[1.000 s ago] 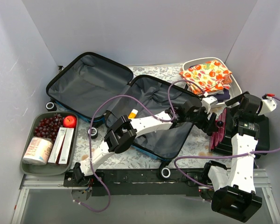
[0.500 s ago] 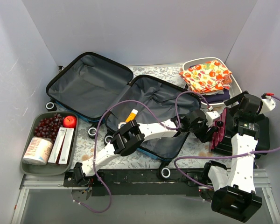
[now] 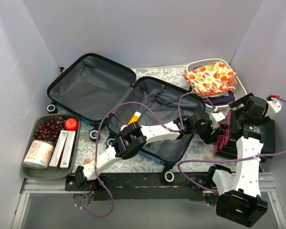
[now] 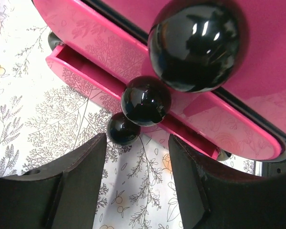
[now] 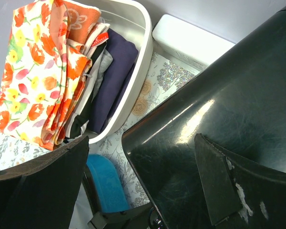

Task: Open, take out, and arrange the luggage

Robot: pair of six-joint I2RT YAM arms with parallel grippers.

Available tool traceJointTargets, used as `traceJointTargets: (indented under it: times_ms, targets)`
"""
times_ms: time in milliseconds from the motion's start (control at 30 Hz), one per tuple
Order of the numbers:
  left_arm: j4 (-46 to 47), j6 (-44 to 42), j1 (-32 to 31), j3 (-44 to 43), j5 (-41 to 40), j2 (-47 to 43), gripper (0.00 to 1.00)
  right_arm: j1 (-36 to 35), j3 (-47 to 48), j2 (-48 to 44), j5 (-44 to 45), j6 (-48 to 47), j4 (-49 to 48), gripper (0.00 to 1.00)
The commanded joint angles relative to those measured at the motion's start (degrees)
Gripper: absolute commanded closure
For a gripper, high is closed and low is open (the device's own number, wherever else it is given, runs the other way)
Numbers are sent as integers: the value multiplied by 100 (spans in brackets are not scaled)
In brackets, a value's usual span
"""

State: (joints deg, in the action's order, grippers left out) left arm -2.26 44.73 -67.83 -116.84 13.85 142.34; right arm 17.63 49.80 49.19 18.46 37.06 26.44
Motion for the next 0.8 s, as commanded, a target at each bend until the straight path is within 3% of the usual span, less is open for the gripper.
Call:
traceJointTargets:
  times_ms: [0,333,667,767]
  targets:
    - [391,-96,33,-94,258,-638,46,21,-14,-32,-9,-58,-68,2]
    - [885,-96,42,-357,276,-260,46,21,-14,-67,140,-76,-69,2]
    - [1123,-140,33,-366,654,-93,65,21,-155,-190,237,-172,-174,4]
    - [1131,-114,42,-287,839,-101,63,13,-164,-269,378,-208,-209,4]
